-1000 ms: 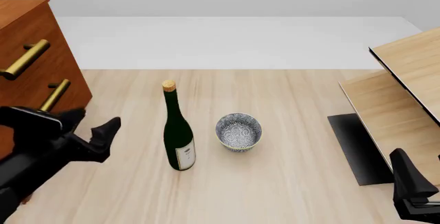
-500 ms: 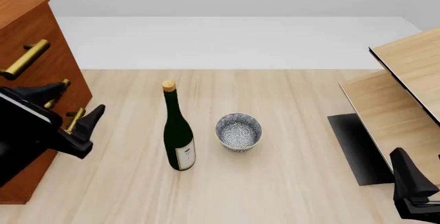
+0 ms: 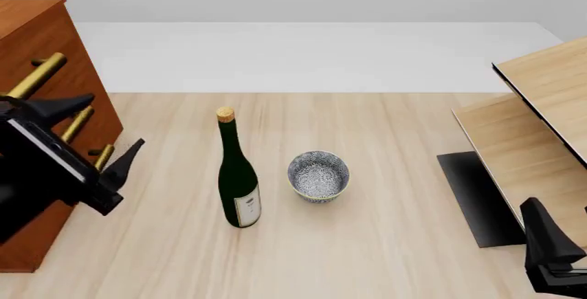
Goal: Close the bottom drawer of the cabinet and open the top drawer.
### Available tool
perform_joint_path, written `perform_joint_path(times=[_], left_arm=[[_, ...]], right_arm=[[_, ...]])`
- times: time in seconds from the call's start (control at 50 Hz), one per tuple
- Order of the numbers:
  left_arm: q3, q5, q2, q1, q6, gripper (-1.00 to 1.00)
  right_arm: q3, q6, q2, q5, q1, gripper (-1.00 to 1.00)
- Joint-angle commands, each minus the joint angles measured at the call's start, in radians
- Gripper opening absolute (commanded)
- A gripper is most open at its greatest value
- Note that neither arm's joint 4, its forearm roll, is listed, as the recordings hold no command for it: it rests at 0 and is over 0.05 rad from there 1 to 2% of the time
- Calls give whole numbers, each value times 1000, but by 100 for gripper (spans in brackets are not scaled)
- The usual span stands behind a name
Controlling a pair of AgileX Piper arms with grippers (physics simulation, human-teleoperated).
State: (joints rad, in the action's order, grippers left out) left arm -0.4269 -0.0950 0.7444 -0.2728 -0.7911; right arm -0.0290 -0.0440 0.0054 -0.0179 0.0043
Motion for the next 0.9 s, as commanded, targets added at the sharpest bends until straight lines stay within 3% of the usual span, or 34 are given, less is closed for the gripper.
perform_joint_path(times=[0.02, 0.2, 0.24, 0.34, 0.38, 0.5, 0.52, 0.72, 0.9], left_arm=[[14, -7, 41, -18, -164, 100], [-24, 103, 32, -31, -269, 100], [-61, 135, 28, -31, -257, 100], [-75, 159, 19, -23, -302, 100], [-48, 147, 6, -6, -359, 100], [-64, 165, -22, 22, -439, 100], [-84, 180, -19, 19, -430, 100], [-47, 73, -1, 69, -602, 100], [-61, 65, 15, 79, -673, 100]], right_arm=[[1, 0, -1, 0, -1, 100], [0, -1, 3, 3, -3, 100], [0, 0, 3, 3, -1, 100], [-1, -1, 3, 2, 1, 100], [-1, -2, 4, 3, 1, 100], [-2, -1, 4, 3, 2, 100], [-2, -1, 4, 4, 2, 100], [-5, -4, 3, 2, -2, 100], [-6, -9, 0, -3, -3, 100]])
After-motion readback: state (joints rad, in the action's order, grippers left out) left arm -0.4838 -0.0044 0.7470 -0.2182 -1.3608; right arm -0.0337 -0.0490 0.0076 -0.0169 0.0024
